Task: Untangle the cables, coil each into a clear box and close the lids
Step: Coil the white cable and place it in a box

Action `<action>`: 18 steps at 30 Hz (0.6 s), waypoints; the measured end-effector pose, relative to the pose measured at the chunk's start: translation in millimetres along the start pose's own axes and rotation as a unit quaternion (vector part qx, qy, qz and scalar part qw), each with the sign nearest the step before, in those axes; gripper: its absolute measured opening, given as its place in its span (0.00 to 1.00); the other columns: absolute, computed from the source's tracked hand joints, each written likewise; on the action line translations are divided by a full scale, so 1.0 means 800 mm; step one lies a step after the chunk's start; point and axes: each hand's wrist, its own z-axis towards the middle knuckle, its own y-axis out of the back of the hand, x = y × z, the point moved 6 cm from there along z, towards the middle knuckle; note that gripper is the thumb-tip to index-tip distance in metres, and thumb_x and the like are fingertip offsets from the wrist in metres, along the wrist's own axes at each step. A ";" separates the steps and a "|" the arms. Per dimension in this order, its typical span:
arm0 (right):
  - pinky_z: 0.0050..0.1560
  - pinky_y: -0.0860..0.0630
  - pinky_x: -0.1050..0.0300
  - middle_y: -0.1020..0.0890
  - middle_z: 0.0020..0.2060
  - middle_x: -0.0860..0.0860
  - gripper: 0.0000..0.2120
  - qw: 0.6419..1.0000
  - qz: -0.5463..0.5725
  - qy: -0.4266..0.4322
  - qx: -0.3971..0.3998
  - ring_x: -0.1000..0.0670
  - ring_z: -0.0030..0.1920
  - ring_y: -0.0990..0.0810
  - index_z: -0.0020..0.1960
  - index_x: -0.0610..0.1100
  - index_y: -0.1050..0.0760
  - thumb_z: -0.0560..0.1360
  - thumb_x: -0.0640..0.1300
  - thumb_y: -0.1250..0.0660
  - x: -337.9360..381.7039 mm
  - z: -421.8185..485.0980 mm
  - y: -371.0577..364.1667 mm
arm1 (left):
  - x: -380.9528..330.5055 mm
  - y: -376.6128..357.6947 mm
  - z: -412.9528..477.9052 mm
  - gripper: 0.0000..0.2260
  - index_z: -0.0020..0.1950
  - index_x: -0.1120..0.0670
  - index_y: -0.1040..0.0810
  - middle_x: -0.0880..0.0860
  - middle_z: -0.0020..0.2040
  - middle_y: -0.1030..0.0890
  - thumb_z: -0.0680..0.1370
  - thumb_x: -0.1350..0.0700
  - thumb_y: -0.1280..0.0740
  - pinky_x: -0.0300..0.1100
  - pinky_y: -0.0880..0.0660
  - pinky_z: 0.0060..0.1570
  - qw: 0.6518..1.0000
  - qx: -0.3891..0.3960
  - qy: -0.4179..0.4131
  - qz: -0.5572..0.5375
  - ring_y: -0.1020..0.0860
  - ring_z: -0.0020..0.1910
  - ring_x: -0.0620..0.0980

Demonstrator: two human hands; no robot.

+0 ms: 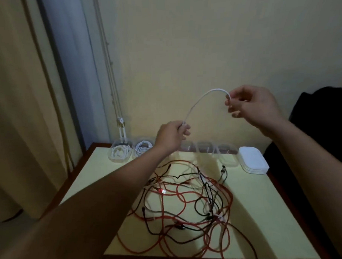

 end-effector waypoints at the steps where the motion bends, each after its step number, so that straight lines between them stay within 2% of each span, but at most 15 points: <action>1: 0.45 0.17 0.48 0.15 0.41 0.46 0.05 1.000 -0.029 -0.003 0.010 0.47 0.41 0.15 0.47 0.49 0.19 0.77 0.39 0.28 -0.003 -0.001 0.003 | -0.019 0.012 0.010 0.11 0.52 0.54 0.17 0.48 0.40 0.15 0.84 0.54 0.39 0.36 0.25 0.40 1.000 -0.009 -0.015 0.000 0.17 0.36 0.46; 3: 0.47 0.18 0.48 0.14 0.45 0.46 0.07 0.998 -0.034 -0.010 0.046 0.47 0.45 0.14 0.54 0.50 0.19 0.77 0.42 0.28 -0.006 -0.006 0.000 | -0.060 0.034 0.027 0.11 0.51 0.52 0.17 0.48 0.38 0.15 0.83 0.53 0.38 0.38 0.24 0.40 0.998 -0.020 -0.061 0.020 0.17 0.34 0.47; 5: 0.48 0.19 0.49 0.13 0.47 0.45 0.08 0.997 -0.005 -0.011 0.073 0.48 0.44 0.15 0.58 0.47 0.20 0.79 0.43 0.30 -0.001 -0.013 -0.009 | -0.104 0.047 0.038 0.11 0.50 0.53 0.16 0.48 0.36 0.16 0.83 0.53 0.38 0.38 0.26 0.37 0.993 -0.010 -0.106 0.051 0.18 0.31 0.47; 8: 0.44 0.21 0.52 0.13 0.46 0.46 0.08 0.993 0.064 -0.019 0.097 0.50 0.40 0.16 0.56 0.43 0.20 0.81 0.46 0.31 0.010 -0.022 -0.024 | -0.162 0.053 0.041 0.12 0.50 0.55 0.15 0.50 0.34 0.19 0.83 0.52 0.37 0.40 0.30 0.37 0.977 0.009 -0.177 0.116 0.24 0.29 0.44; 11: 0.35 0.23 0.57 0.15 0.40 0.50 0.07 0.999 0.020 0.001 0.036 0.52 0.34 0.19 0.50 0.46 0.19 0.80 0.49 0.31 0.017 -0.018 -0.021 | -0.193 0.056 0.038 0.12 0.54 0.52 0.15 0.49 0.32 0.25 0.83 0.51 0.37 0.36 0.36 0.35 0.964 0.013 -0.216 0.154 0.29 0.34 0.47; 13: 0.30 0.26 0.58 0.17 0.36 0.50 0.10 1.000 0.007 0.018 0.015 0.52 0.31 0.21 0.46 0.45 0.19 0.81 0.49 0.33 0.023 -0.015 -0.016 | -0.201 0.057 0.034 0.11 0.53 0.49 0.14 0.48 0.29 0.29 0.83 0.50 0.37 0.36 0.37 0.33 0.965 0.026 -0.222 0.139 0.32 0.32 0.45; 15: 0.29 0.26 0.58 0.20 0.34 0.48 0.11 0.998 0.048 0.023 0.022 0.50 0.31 0.21 0.45 0.42 0.20 0.82 0.47 0.34 0.028 -0.013 -0.013 | -0.195 0.059 0.032 0.11 0.50 0.49 0.14 0.47 0.26 0.29 0.82 0.49 0.37 0.39 0.38 0.33 0.972 0.025 -0.203 0.118 0.32 0.29 0.42; 18: 0.28 0.26 0.59 0.22 0.33 0.46 0.11 0.992 0.123 0.013 -0.018 0.50 0.31 0.21 0.45 0.42 0.22 0.83 0.45 0.37 0.029 -0.011 0.013 | -0.149 0.059 0.027 0.13 0.48 0.50 0.14 0.42 0.25 0.27 0.80 0.45 0.34 0.39 0.32 0.36 0.991 0.043 -0.113 0.059 0.30 0.28 0.38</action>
